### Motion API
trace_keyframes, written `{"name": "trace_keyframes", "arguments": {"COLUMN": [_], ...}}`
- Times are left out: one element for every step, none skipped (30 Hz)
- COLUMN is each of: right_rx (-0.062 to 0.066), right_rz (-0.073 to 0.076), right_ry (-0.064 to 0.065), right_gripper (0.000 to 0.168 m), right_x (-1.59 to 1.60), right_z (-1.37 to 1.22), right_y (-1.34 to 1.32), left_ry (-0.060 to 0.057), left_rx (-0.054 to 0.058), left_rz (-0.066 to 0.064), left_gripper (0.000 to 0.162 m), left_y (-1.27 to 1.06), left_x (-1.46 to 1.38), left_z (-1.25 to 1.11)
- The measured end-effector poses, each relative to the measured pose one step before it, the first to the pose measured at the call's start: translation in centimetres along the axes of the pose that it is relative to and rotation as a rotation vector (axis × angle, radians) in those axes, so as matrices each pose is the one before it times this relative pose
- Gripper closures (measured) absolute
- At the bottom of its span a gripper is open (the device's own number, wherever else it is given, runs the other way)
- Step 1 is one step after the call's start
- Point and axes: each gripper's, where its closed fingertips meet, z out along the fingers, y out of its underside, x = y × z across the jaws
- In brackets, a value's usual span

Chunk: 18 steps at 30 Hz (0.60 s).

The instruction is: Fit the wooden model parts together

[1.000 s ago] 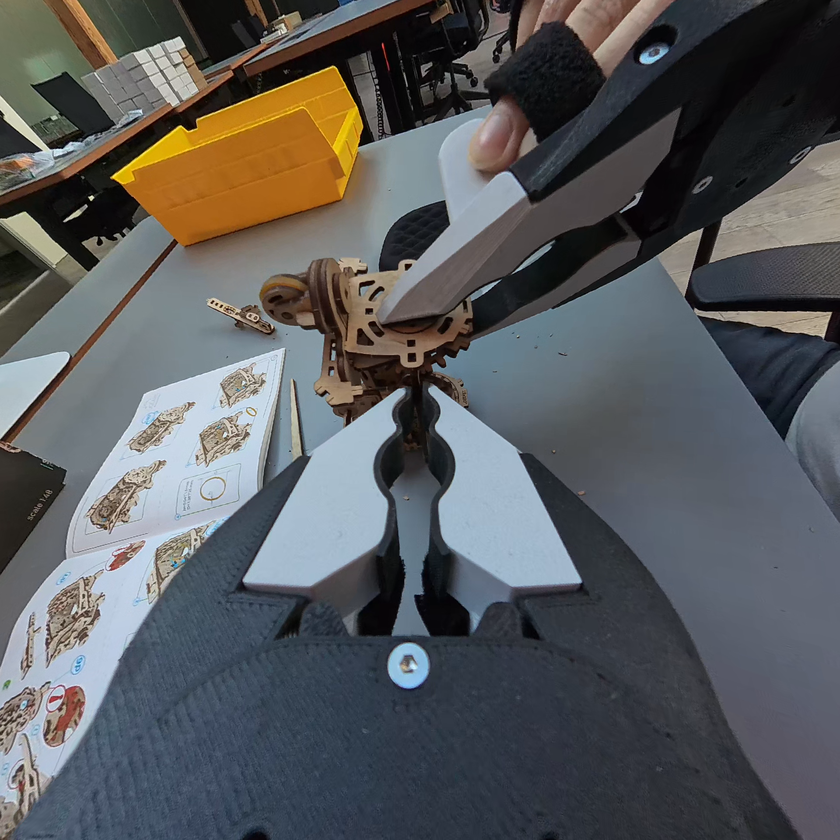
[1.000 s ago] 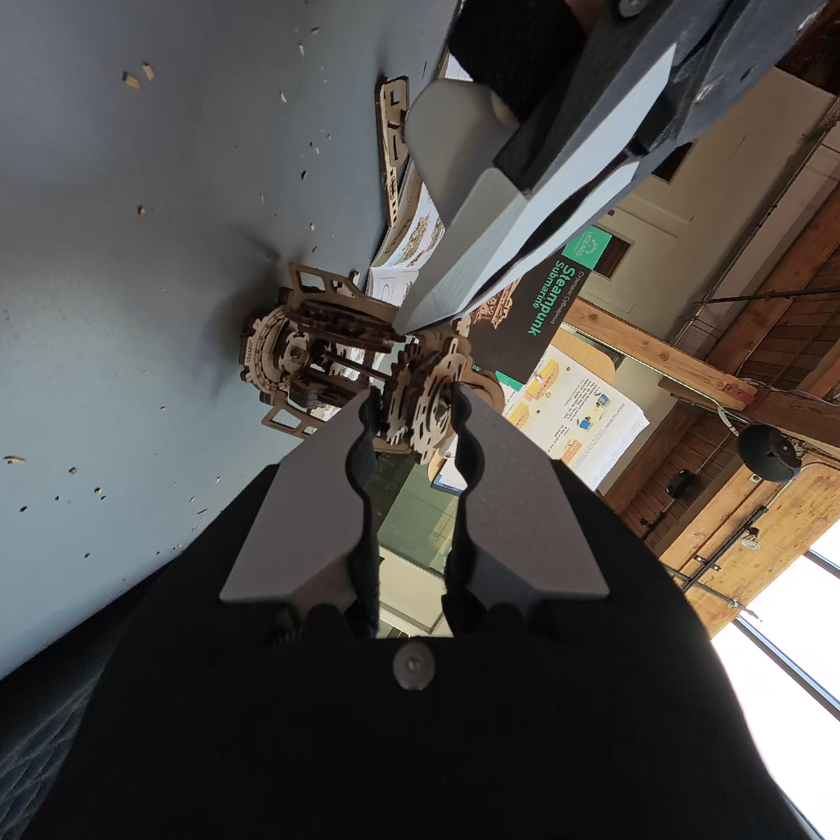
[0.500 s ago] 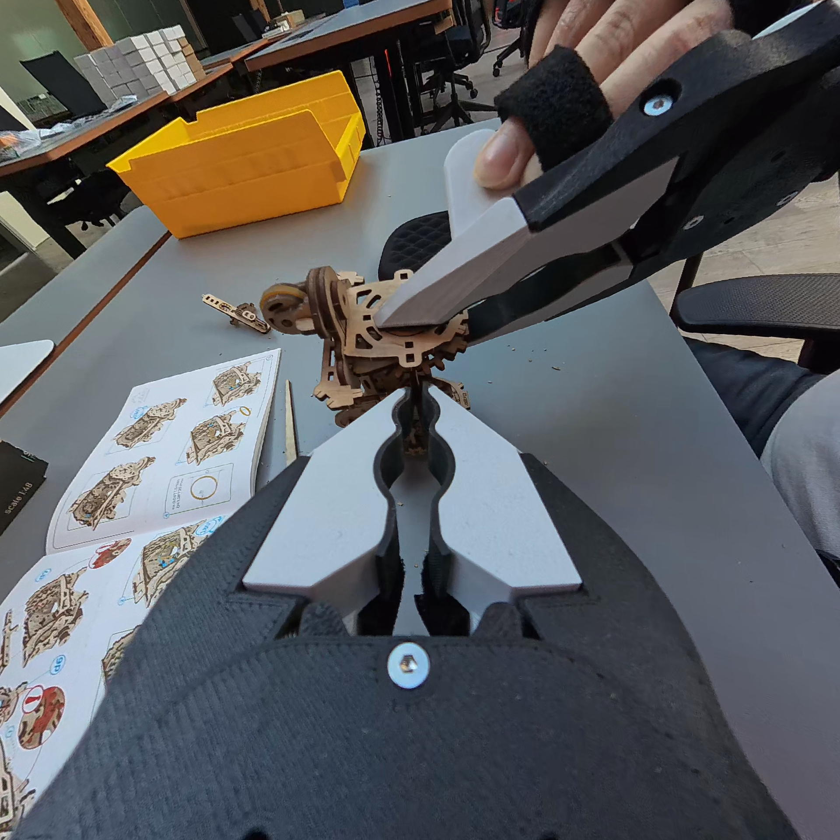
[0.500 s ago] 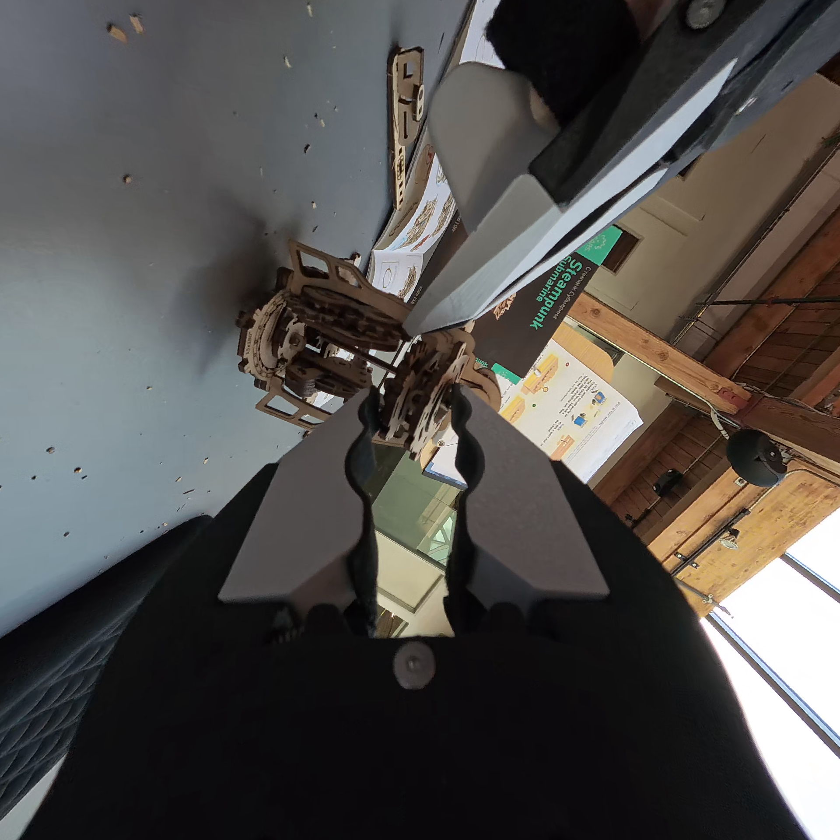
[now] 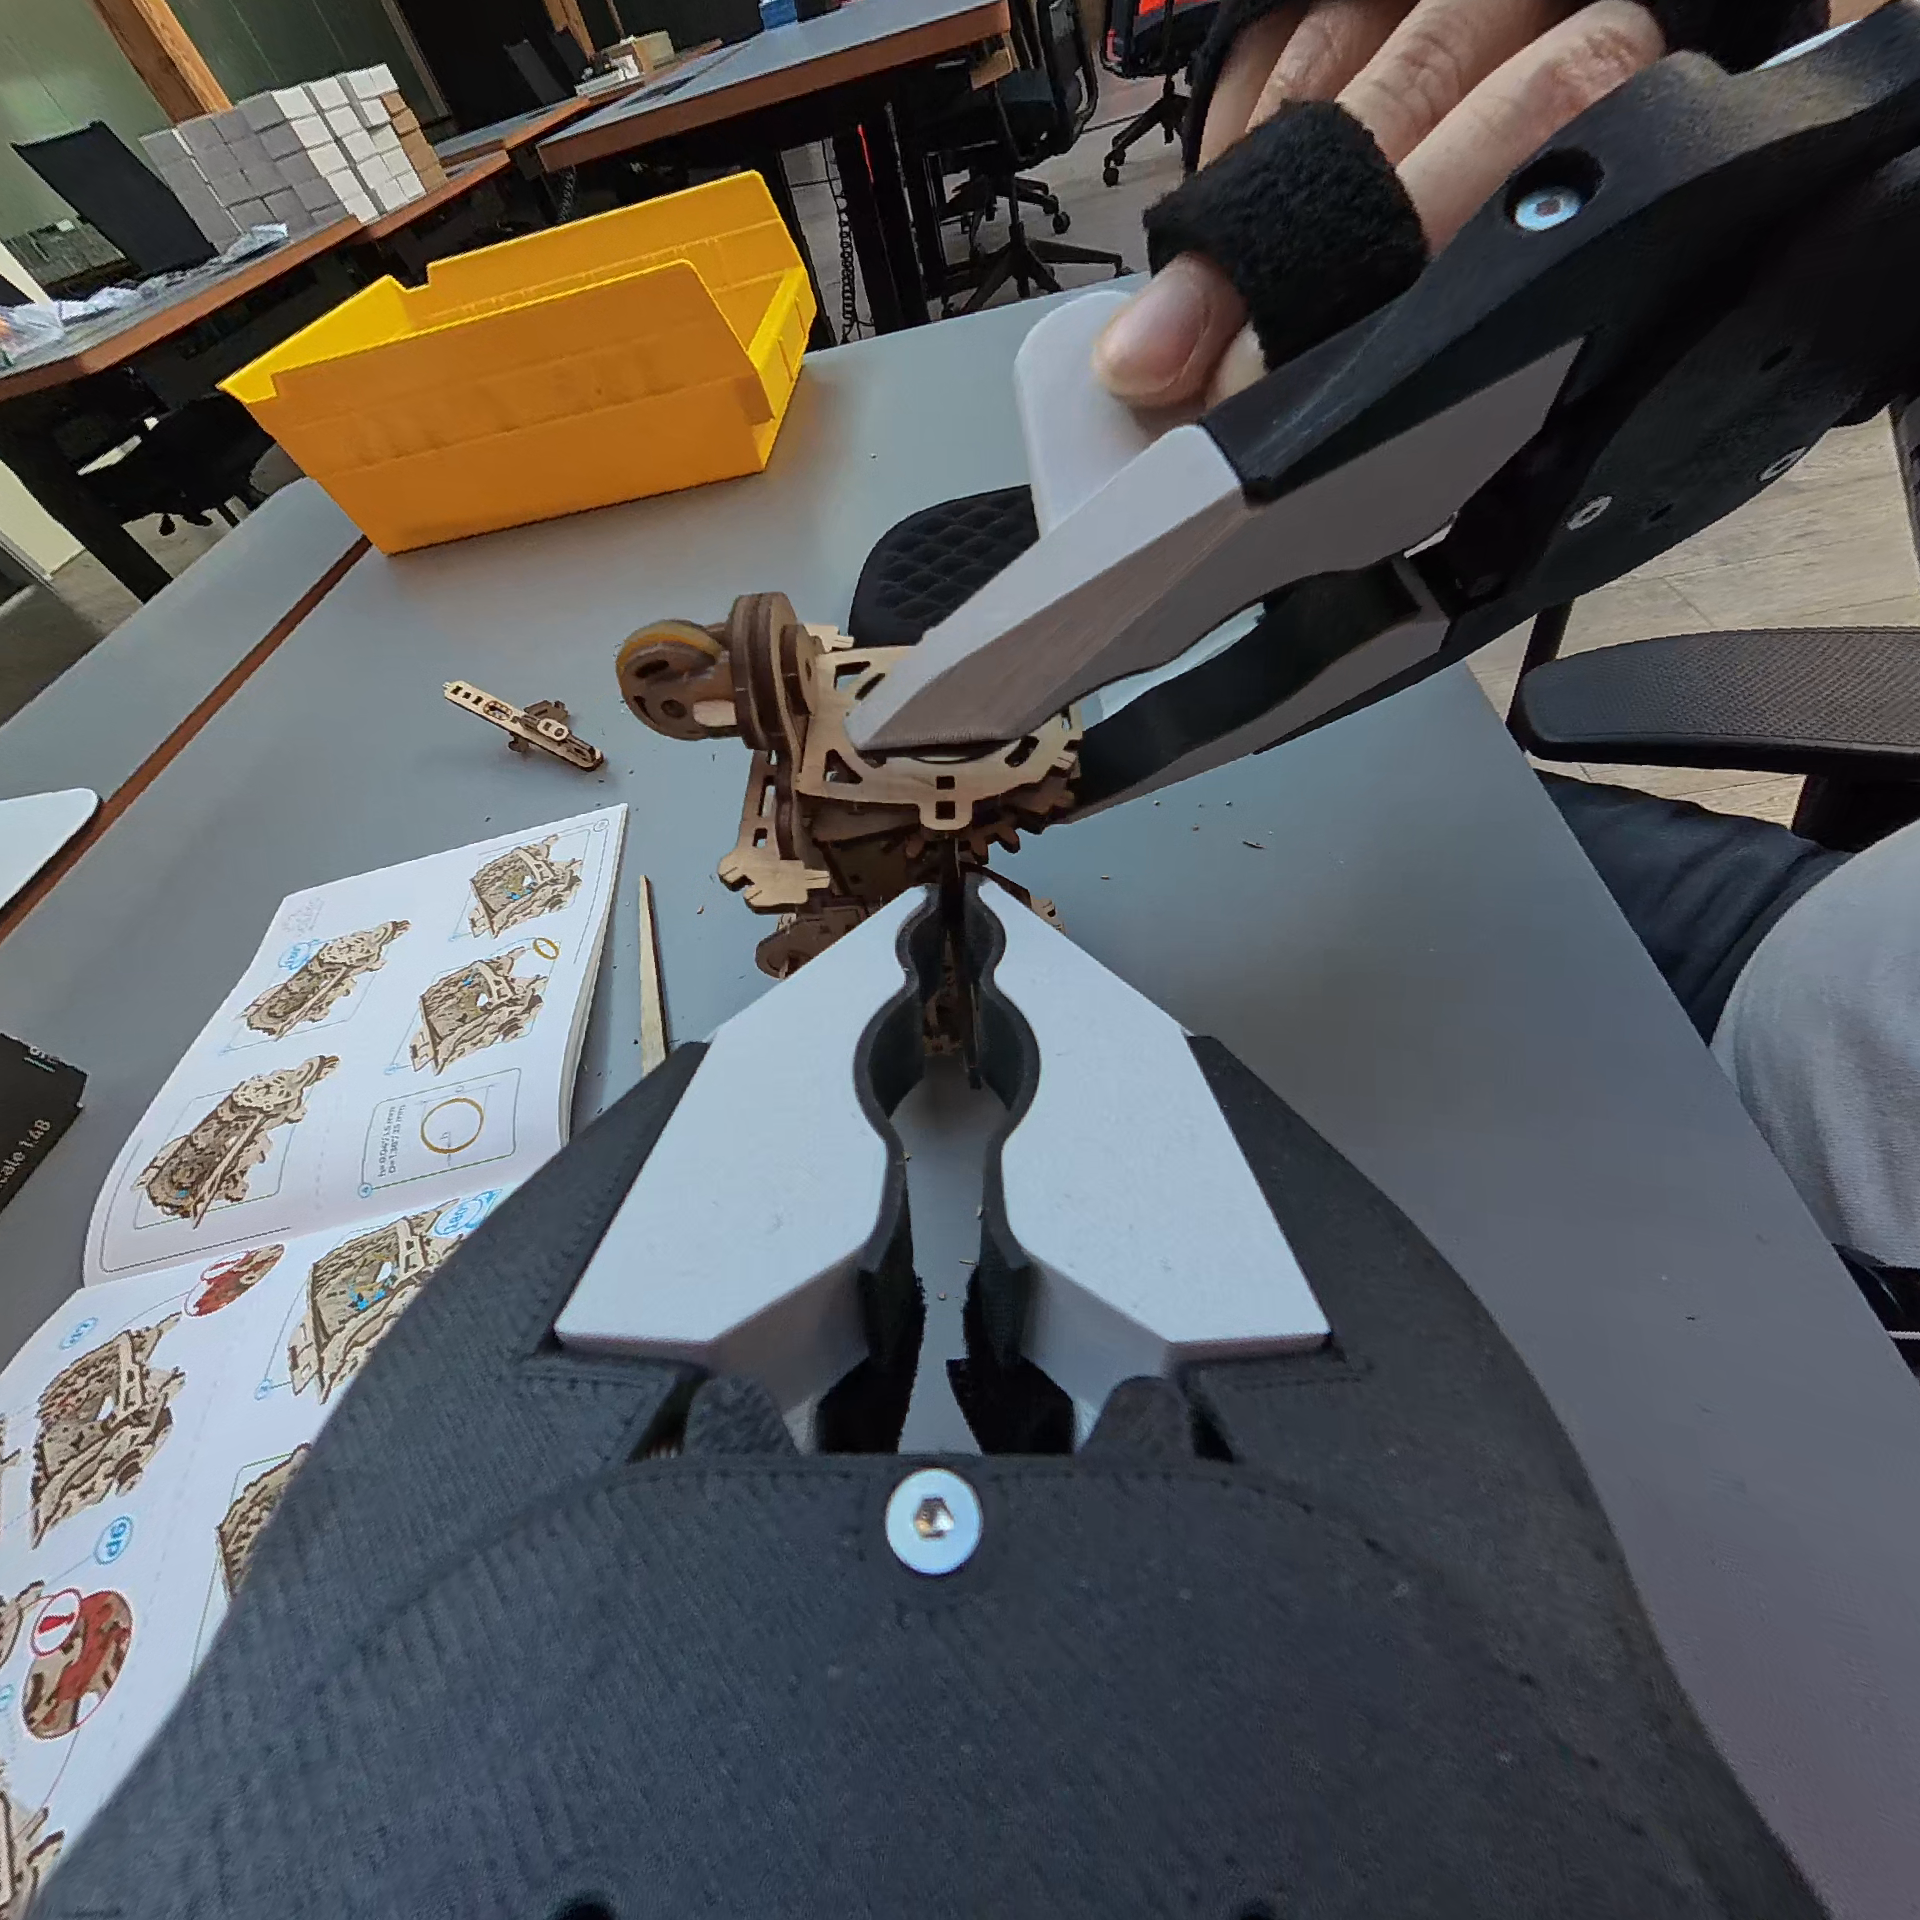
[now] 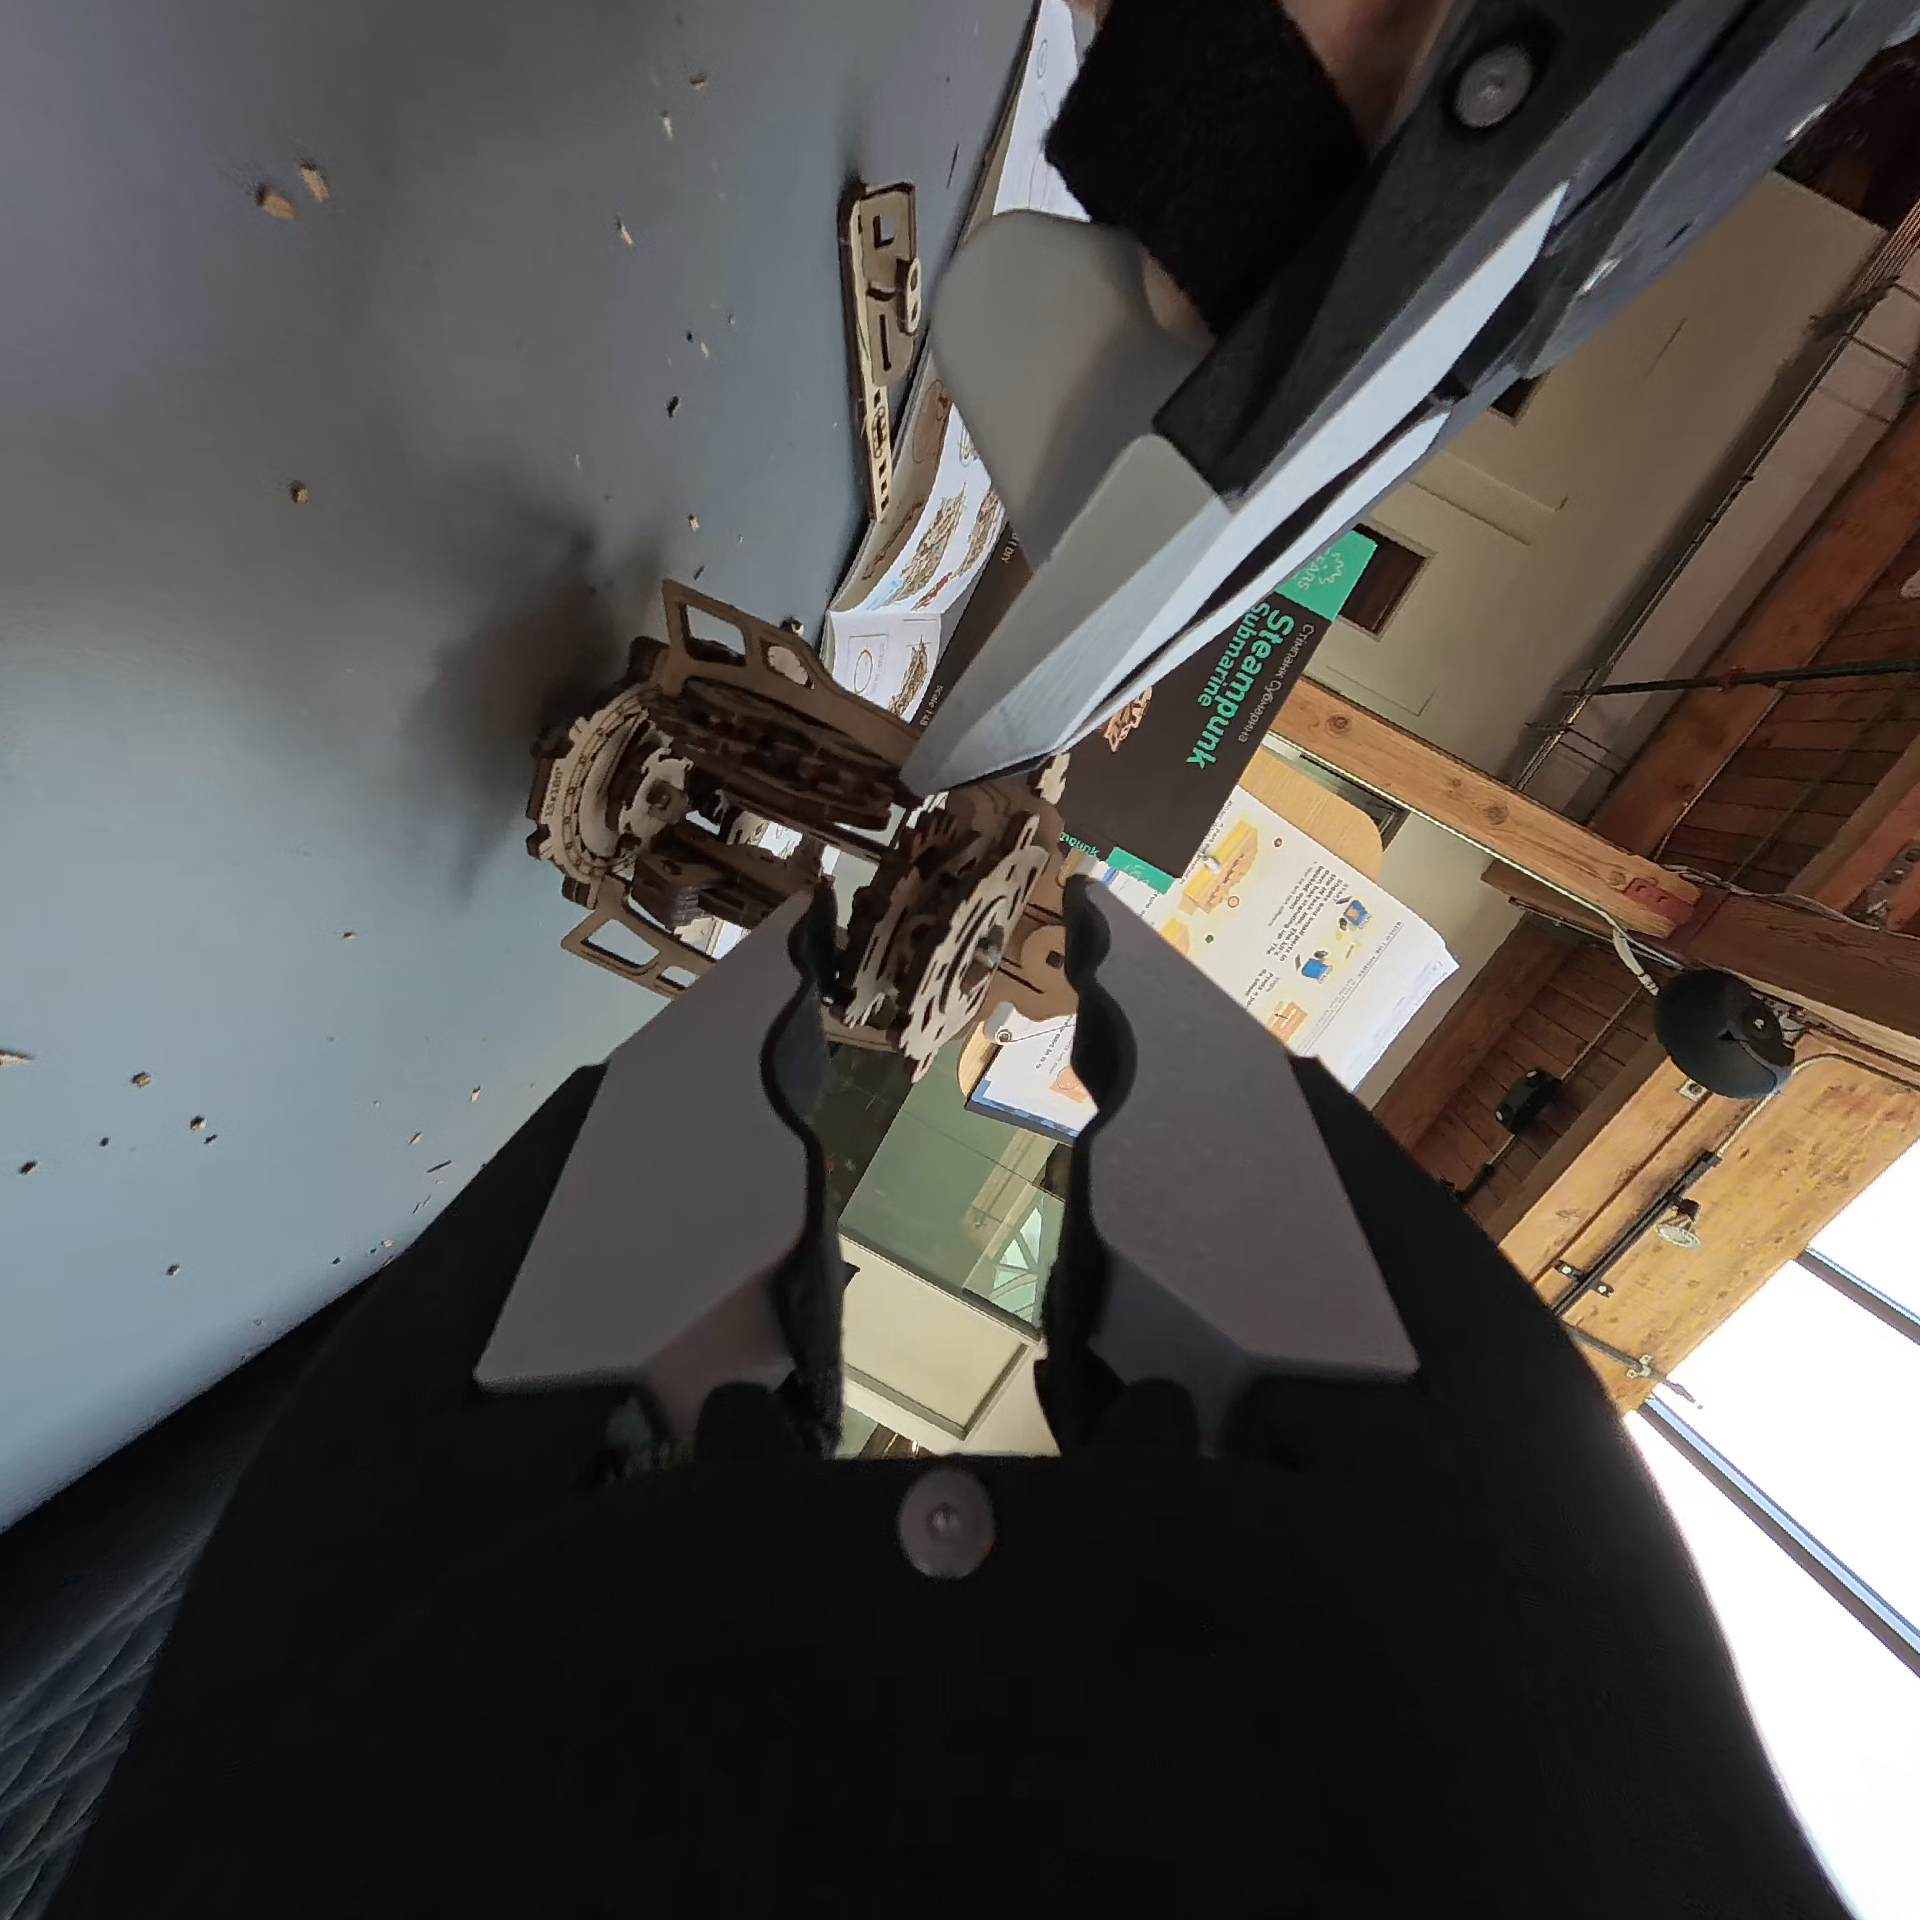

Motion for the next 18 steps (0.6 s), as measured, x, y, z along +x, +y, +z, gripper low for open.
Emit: {"name": "trace_keyframes", "arguments": {"right_rx": [0.0055,0.0067,0.0072,0.0056,-0.0021,-0.0024,-0.0019,-0.0056,-0.0042,-0.0033,0.0028,0.0006,0.0046,0.0021,-0.0005,-0.0018,0.0007,0.0022], "right_rz": [-0.0065,-0.0103,-0.0116,-0.0116,-0.0094,-0.0101,-0.0101,-0.0110,-0.0051,0.0009,0.0095,0.0098,-0.0002,0.0005,-0.0010,-0.0029,0.0035,0.0025], "right_ry": [0.0000,0.0003,0.0091,0.0026,0.0092,0.0071,0.0047,0.0025,-0.0017,-0.0108,-0.0082,-0.0098,-0.0054,0.0012,0.0051,0.0050,0.0031,0.0018], "right_gripper": [0.126,0.126,0.129,0.132,0.133,0.133,0.134,0.134,0.135,0.136,0.138,0.138,0.139,0.139,0.139,0.139,0.139,0.139], "right_x": [-0.069,-0.120,-0.028,-0.142,-0.021,-0.018,-0.017,0.016,0.002,-0.071,0.038,-0.017,0.004,-0.004,-0.024,-0.012,-0.017,-0.001], "right_z": [-0.007,0.002,-0.019,-0.005,0.024,0.022,0.033,0.024,-0.015,-0.031,-0.060,-0.025,-0.039,0.001,0.009,-0.003,-0.027,-0.015], "right_y": [-0.080,-0.094,-0.109,-0.095,-0.003,0.016,0.031,0.074,0.019,0.013,-0.032,0.040,-0.011,0.017,0.008,0.002,-0.028,-0.032], "left_ry": [0.0012,0.0009,-0.0006,-0.0002,0.0007,0.0004,-0.0005,-0.0007,0.0006,0.0003,0.0031,0.0015,0.0035,0.0023,0.0006,-0.0002,-0.0004,-0.0013], "left_rx": [-0.0004,0.0000,0.0002,-0.0004,-0.0017,-0.0019,-0.0014,0.0002,-0.0013,-0.0020,0.0018,0.0030,0.0016,0.0002,-0.0009,-0.0005,-0.0010,-0.0012], "left_rz": [-0.0017,-0.0005,0.0003,-0.0005,-0.0023,-0.0020,-0.0019,-0.0021,-0.0025,-0.0022,-0.0057,-0.0074,-0.0069,-0.0068,-0.0030,-0.0006,0.0022,0.0033], "left_gripper": [0.162,0.162,0.162,0.162,0.162,0.162,0.162,0.162,0.162,0.162,0.162,0.162,0.162,0.162,0.162,0.162,0.162,0.162], "left_y": [0.001,-0.001,-0.015,-0.002,0.031,0.051,0.023,-0.026,-0.014,0.012,-0.039,-0.030,-0.022,-0.007,0.000,0.001,0.014,0.016], "left_x": [0.008,0.007,-0.003,-0.012,0.009,-0.005,-0.011,-0.029,0.012,0.000,0.052,0.005,0.017,0.009,-0.012,0.002,0.020,0.019], "left_z": [-0.005,0.010,-0.002,-0.005,0.011,0.026,0.023,0.025,0.032,0.044,0.039,0.025,0.022,0.020,0.021,0.015,0.004,-0.008]}}
